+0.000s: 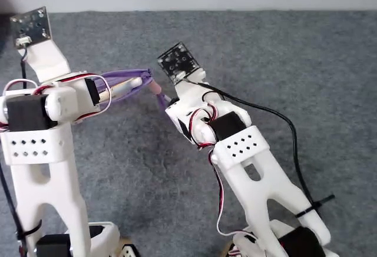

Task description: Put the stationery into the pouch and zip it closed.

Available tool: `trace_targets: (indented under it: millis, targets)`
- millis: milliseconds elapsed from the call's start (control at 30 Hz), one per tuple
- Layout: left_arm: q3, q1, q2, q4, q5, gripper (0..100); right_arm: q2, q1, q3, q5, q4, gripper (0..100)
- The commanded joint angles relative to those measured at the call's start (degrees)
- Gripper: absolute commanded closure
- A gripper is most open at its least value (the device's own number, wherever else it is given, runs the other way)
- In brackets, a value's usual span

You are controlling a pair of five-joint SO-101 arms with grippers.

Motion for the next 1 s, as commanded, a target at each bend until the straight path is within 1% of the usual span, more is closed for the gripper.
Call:
trace_targets:
  millis: [0, 67, 100, 133, 267, 400, 633, 833, 967]
  targets:
    - [-3.1, 0.3, -0.9, -1.0, 0.1, 99, -0.1, -0.8, -0.3, 2.5, -2.6, 73.4]
    - [-3.1, 0.3, -0.9, -1.0, 0.1, 99, 0.7, -0.8, 0.0, 2.5, -5.7, 62.4]
    - [-3.1, 0.3, -0.9, -1.0, 0.1, 99, 1.9, -0.8, 0.0, 2.5, -7.3, 59.3]
    - [-3.1, 0.3, -0.9, -1.0, 0.1, 99, 3.4, -0.9, 0.0, 2.5, -9.0, 58.6]
    - [-3.1, 0.3, -0.9, -1.0, 0.1, 99, 10.2, -1.8, -0.1, 1.8, -16.1, 62.9]
    - [-3.1, 0.3, -0.9, -1.0, 0.1, 99, 15.1, -3.3, -0.8, -3.1, -21.5, 64.7]
    - [-3.1, 0.3, -0.9, -1.0, 0.1, 99, 22.0, -4.1, -6.6, -8.3, -22.3, 64.8]
    - [-3.1, 0.3, -0.6, -1.1, 0.1, 99, 27.9, -4.3, -13.8, -8.5, -22.3, 64.9]
    - [-3.1, 0.3, -0.5, -1.1, 0.0, 99, 28.9, -4.1, -16.1, -8.5, -21.8, 64.9]
